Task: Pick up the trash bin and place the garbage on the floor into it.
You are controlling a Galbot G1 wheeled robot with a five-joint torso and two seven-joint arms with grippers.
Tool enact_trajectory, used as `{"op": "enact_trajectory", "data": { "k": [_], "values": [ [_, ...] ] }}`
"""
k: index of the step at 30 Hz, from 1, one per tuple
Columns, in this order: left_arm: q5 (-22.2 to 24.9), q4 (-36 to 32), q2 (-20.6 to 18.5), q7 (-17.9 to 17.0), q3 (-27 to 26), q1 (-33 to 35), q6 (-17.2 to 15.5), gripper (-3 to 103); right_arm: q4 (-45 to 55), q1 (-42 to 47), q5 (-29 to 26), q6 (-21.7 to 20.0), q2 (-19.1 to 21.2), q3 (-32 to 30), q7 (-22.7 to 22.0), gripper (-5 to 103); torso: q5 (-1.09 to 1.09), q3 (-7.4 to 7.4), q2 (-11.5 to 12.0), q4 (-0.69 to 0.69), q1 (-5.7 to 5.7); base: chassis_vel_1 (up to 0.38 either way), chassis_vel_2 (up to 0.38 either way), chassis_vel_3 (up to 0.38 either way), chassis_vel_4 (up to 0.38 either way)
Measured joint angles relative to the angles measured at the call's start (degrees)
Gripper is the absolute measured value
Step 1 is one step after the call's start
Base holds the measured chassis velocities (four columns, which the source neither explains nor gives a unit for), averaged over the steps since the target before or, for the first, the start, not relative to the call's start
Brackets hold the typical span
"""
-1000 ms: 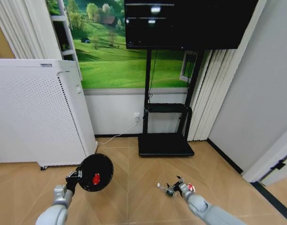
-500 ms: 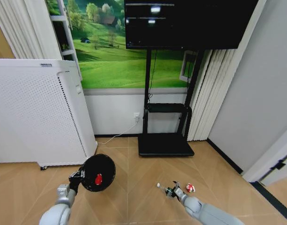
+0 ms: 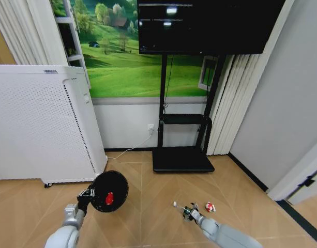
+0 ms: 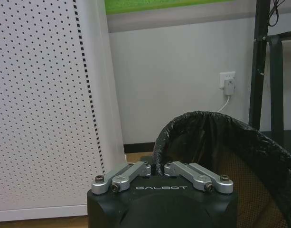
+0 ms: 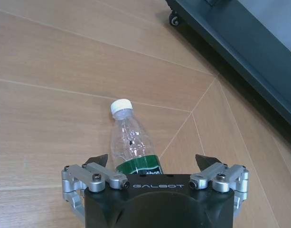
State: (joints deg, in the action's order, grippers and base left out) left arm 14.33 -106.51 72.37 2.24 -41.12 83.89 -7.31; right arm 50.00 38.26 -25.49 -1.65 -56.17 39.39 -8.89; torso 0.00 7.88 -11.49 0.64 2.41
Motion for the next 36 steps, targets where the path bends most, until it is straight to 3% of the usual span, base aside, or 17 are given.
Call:
{"op": "enact_trajectory", "data": {
  "k": [13, 18, 25, 26, 28, 30, 36],
  "values": [
    [-0.2, 0.2, 0.0, 0.1, 0.0, 0.0, 0.2, 6, -7.3, -0.9, 3.1, 2.5, -4.5, 0.9, 3.9, 101, 0.0, 0.0, 0.0, 0.01, 0.0, 0.0, 0.0, 0.0, 0.0],
    [-0.3, 0.5, 0.1, 0.1, 0.0, 0.0, 0.3, 6, -9.1, -1.0, 4.3, 3.6, -5.9, 0.7, 6.1, 87, -0.01, 0.0, 0.0, 0.01, 0.0, 0.0, 0.0, 0.0, 0.0],
    [-0.5, 1.2, 0.2, 0.1, -0.2, 0.2, 0.9, 6, -10.9, -1.0, 5.6, 4.5, -7.4, 0.0, 7.3, 55, 0.01, 0.0, 0.0, 0.01, 0.0, 0.0, 0.0, 0.0, 0.0],
    [-0.5, 1.2, 0.2, 0.1, -0.2, 0.2, 0.9, 6, -10.9, -1.0, 5.6, 4.5, -7.4, 0.0, 7.3, 55, 0.01, 0.0, 0.0, 0.01, 0.0, 0.0, 0.0, 0.0, 0.0],
    [-0.5, 1.3, 0.2, 0.1, -0.3, 0.2, 1.0, 6, -10.6, -1.0, 5.6, 4.5, -6.9, -0.4, 7.4, 44, 0.0, 0.0, 0.0, 0.01, 0.0, 0.0, 0.0, 0.0, 0.0],
    [-0.5, 1.3, 0.2, 0.1, -0.3, 0.2, 1.0, 6, -10.4, -1.0, 5.6, 4.5, -6.7, -0.5, 7.4, 44, 0.0, 0.0, 0.0, 0.01, 0.0, 0.0, 0.0, 0.0, 0.0],
    [-0.8, 1.4, 0.4, 0.1, 0.7, -0.1, 1.0, 6, -6.4, -0.3, 5.3, 4.1, -3.3, -1.8, 7.5, 25, 0.02, 0.0, 0.0, 0.01, 0.0, 0.0, 0.0, 0.0, 0.0]
  ]
}}
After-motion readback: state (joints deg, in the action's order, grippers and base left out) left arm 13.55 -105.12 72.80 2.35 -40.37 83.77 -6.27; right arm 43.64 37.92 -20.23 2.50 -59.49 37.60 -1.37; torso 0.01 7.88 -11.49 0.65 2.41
